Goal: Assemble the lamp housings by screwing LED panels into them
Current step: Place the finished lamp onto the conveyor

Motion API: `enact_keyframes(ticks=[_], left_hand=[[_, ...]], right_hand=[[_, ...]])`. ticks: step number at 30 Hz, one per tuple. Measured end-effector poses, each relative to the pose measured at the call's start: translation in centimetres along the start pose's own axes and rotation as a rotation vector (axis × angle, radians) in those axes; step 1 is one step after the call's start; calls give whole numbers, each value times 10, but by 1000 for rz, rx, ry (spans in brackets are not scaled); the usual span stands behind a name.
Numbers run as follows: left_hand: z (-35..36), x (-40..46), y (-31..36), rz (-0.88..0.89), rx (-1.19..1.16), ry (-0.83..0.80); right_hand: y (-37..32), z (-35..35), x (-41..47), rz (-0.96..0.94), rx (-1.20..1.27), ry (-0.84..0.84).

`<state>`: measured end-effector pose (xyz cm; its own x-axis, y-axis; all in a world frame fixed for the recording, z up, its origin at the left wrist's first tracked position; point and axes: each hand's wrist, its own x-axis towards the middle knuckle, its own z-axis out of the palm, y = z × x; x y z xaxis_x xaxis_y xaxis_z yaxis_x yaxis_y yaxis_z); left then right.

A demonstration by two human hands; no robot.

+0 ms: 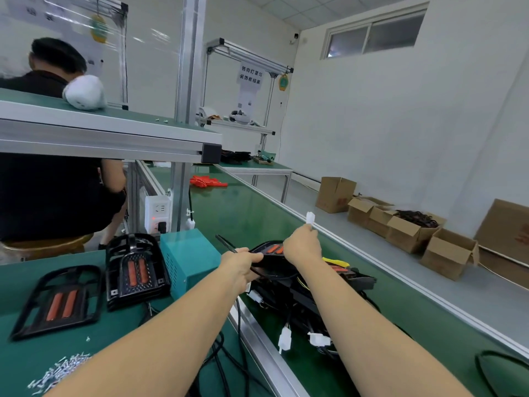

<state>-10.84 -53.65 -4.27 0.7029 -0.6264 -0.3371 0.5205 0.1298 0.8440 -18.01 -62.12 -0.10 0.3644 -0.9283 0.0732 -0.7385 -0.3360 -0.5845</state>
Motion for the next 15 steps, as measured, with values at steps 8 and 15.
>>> enact_keyframes(ticks=[8,15], left_hand=[[-4,9,-1,-15,33,3],[-3,0,-1,-30,35,-46]], right_hand=[[12,3,-10,-106,-514,-74],[20,11,-18,-421,-594,-117]])
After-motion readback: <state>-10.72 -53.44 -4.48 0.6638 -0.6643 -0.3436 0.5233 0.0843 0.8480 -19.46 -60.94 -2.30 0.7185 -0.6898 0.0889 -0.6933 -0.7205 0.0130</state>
